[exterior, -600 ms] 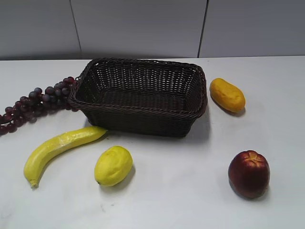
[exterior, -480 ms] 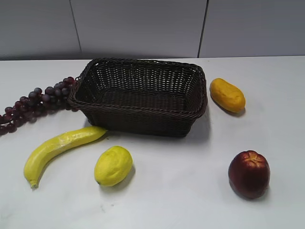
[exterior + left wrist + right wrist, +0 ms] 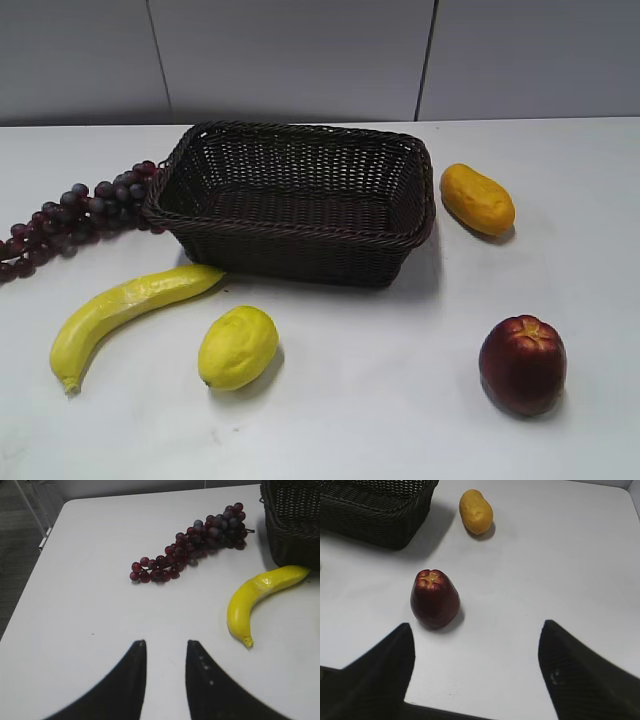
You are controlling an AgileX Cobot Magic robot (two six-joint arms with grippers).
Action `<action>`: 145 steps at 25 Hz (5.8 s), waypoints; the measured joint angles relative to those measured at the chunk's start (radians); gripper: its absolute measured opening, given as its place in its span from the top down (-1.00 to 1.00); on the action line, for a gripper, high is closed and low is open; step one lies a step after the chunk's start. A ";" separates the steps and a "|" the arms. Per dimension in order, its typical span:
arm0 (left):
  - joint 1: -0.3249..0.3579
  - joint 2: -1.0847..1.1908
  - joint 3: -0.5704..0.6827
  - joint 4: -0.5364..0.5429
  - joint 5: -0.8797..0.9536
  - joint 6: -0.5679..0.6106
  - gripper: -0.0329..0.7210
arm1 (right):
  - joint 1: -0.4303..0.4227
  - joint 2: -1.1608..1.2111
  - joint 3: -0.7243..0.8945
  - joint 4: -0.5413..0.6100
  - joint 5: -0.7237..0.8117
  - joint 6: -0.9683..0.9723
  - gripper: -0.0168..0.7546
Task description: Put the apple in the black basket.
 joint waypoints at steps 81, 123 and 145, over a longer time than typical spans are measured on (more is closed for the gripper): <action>0.000 0.000 0.000 -0.001 0.001 0.000 0.38 | 0.355 1.806 -0.496 -0.085 -0.091 0.375 -0.52; 0.000 0.000 0.000 -0.001 0.001 0.000 0.38 | 0.543 2.353 -1.737 -0.108 0.164 0.198 -0.50; 0.000 0.000 0.000 0.000 0.001 0.000 0.38 | 0.543 2.421 -1.688 -0.114 0.166 0.161 -0.65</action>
